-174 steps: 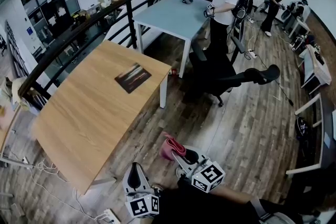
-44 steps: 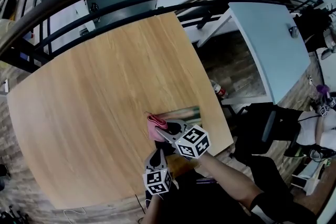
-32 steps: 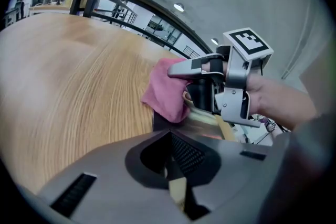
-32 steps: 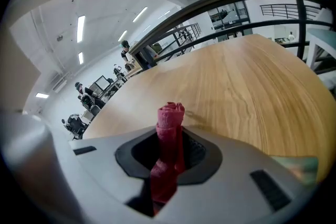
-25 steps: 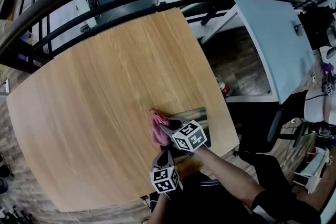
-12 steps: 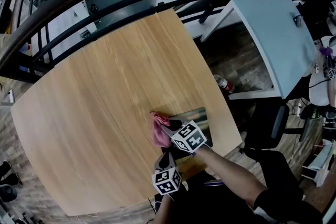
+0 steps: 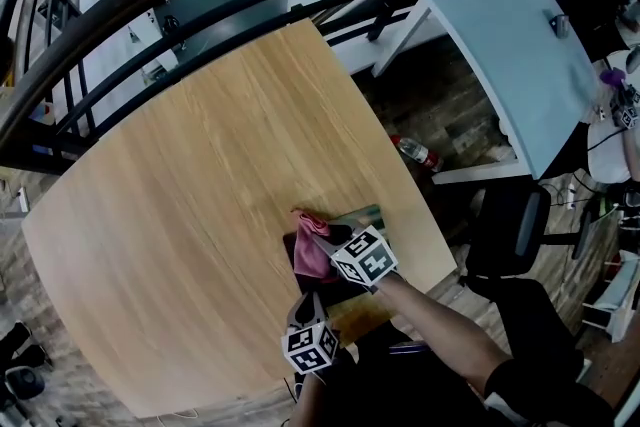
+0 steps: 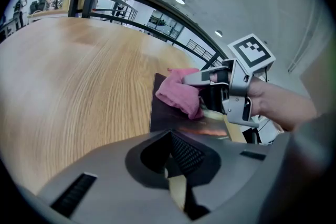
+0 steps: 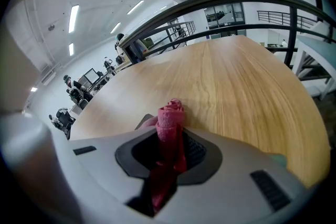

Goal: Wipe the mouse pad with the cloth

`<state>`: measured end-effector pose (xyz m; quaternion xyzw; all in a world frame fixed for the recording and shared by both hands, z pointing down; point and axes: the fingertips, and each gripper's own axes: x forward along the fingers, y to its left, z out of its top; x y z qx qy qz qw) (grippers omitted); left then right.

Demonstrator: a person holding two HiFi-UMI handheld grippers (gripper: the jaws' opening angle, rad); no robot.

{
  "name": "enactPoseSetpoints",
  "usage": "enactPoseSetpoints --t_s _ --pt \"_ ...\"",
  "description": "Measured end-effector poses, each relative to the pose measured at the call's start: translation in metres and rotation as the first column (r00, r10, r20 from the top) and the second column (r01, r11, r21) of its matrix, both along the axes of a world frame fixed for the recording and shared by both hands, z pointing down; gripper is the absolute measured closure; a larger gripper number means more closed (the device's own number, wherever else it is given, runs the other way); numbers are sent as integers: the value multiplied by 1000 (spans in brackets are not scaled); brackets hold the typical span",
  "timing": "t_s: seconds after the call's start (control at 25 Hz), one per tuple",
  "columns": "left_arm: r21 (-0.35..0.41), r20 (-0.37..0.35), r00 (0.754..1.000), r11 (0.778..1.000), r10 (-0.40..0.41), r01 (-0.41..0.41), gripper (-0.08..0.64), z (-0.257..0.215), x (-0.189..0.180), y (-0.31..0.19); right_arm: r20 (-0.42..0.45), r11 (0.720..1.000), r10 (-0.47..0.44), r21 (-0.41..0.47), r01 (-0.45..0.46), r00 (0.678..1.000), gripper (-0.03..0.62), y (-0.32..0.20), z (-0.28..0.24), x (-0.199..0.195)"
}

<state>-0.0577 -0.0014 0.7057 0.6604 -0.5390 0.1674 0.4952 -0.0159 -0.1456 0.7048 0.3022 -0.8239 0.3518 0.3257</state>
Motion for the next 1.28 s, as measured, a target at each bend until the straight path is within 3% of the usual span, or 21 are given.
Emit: enactPoseSetpoints --t_s 0.64,1.16,1.28 --pt "-7 2 1000 1000 -12 12 538 0 2 0 -52 986 167 16 -167 985 517 -11 1 110" --pt "5 -1 1000 1000 11 -11 538 3 4 2 -197 959 283 67 -275 939 517 -11 3 194" --pt "10 -8 1000 1000 13 -13 538 5 3 1 -176 952 305 93 -292 936 518 -11 -12 197"
